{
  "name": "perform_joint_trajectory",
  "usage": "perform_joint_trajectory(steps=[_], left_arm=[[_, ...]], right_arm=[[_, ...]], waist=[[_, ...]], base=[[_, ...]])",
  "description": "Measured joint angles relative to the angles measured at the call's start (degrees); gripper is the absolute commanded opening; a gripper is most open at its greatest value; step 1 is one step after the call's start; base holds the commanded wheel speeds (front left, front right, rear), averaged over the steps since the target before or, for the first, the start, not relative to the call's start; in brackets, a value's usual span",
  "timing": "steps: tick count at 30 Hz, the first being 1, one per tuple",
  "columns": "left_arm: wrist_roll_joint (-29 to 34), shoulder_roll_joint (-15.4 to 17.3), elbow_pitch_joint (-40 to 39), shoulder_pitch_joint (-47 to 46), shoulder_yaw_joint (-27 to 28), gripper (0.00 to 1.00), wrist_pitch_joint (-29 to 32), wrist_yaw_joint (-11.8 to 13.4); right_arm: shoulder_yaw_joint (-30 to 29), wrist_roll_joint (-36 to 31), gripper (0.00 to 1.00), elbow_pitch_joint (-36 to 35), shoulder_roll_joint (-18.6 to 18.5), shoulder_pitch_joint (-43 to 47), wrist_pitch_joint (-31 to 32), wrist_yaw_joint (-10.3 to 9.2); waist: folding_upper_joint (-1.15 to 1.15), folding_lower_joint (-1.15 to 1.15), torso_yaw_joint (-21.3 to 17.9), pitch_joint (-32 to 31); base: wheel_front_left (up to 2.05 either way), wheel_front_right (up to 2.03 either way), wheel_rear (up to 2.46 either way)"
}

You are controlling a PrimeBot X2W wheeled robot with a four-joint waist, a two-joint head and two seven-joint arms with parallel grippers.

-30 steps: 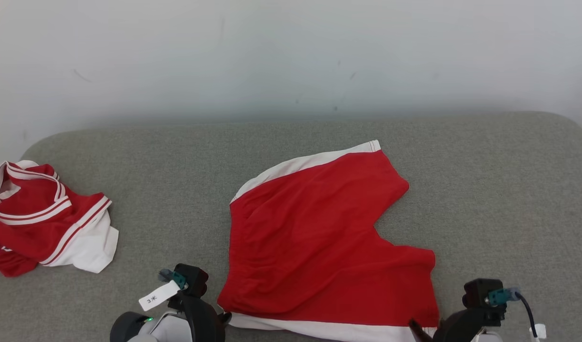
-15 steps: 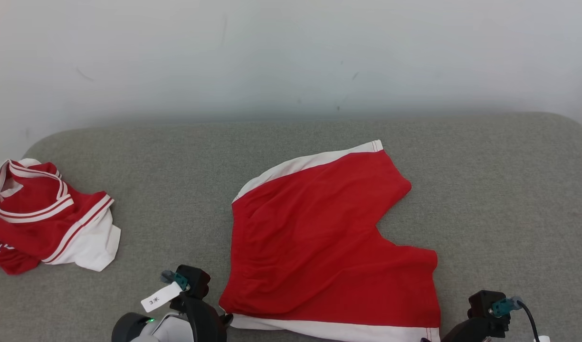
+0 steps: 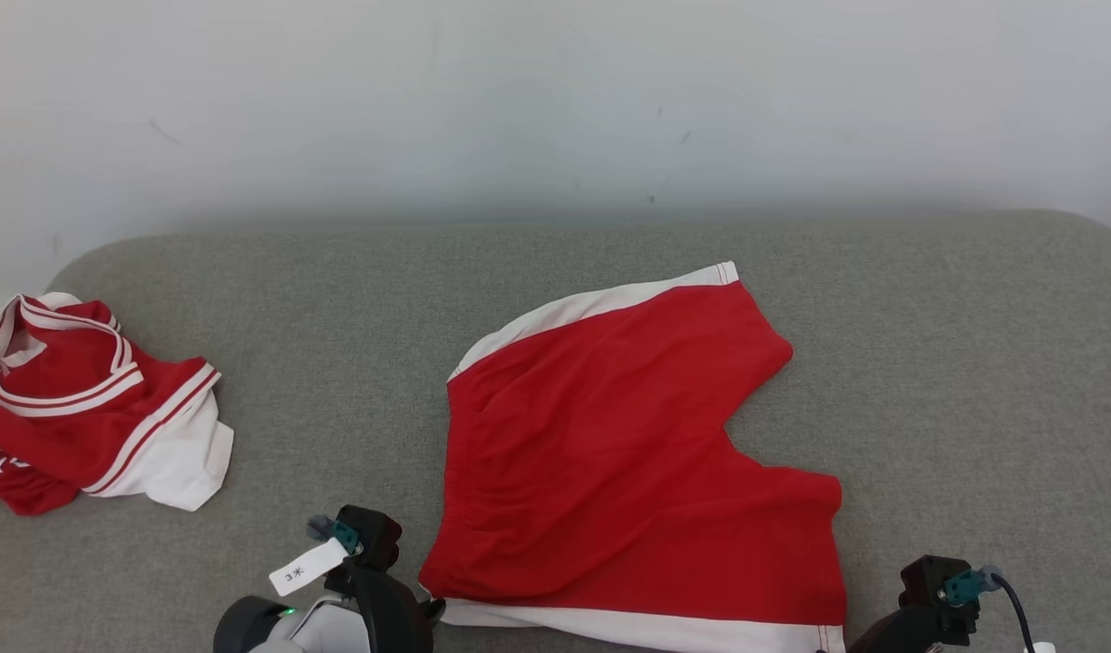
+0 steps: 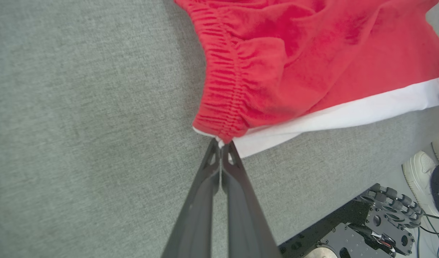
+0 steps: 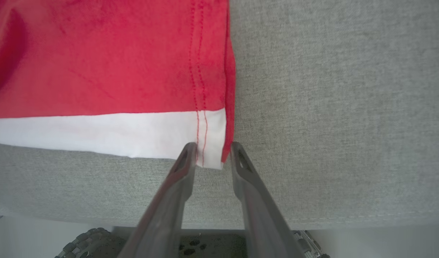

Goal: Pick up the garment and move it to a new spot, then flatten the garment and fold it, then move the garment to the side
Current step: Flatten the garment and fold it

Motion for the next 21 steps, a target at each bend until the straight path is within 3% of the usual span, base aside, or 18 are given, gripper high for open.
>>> perform_joint_trajectory(steps=[6, 7, 8, 10, 16, 21], left_arm=[[0.0, 0.0, -0.2, -0.1, 0.1, 0.00, 0.0, 0.0], [0.0, 0.0, -0.1, -0.1, 0.1, 0.00, 0.0, 0.0], [0.0, 0.0, -0.1, -0.1, 0.1, 0.00, 0.0, 0.0], [0.0, 0.0, -0.1, -0.1, 0.1, 0.00, 0.0, 0.0], [-0.1, 0.0, -0.1, -0.1, 0.4, 0.00, -0.4, 0.0], [-0.6, -0.1, -0.6, -0.1, 1.3, 0.00, -1.8, 0.0]], right_arm=[[-0.1, 0.0, 0.45, 0.7, 0.2, -0.6, 0.3, 0.00], [0.0, 0.0, 0.40, 0.8, 0.2, -0.7, 0.4, 0.00], [0.0, 0.0, 0.27, 0.9, 0.3, -0.8, 0.3, 0.01], [0.0, 0.0, 0.19, 0.9, 0.3, -1.1, 0.3, 0.00], [0.0, 0.0, 0.16, 0.8, 0.3, -1.6, 0.3, 0.00], [0.2, 0.0, 0.06, -0.1, 0.4, -1.3, 0.3, 0.01]], waist=[[0.00, 0.00, 0.1, 0.8], [0.00, 0.00, 0.1, 0.9], [0.00, 0.00, 0.2, 0.9], [0.00, 0.00, 0.2, 1.0], [0.00, 0.00, 0.4, 1.0], [0.00, 0.00, 0.4, 0.3]], base=[[0.00, 0.00, 0.00], [0.00, 0.00, 0.00], [0.00, 0.00, 0.00], [0.00, 0.00, 0.00], [0.00, 0.00, 0.00], [0.00, 0.00, 0.00]])
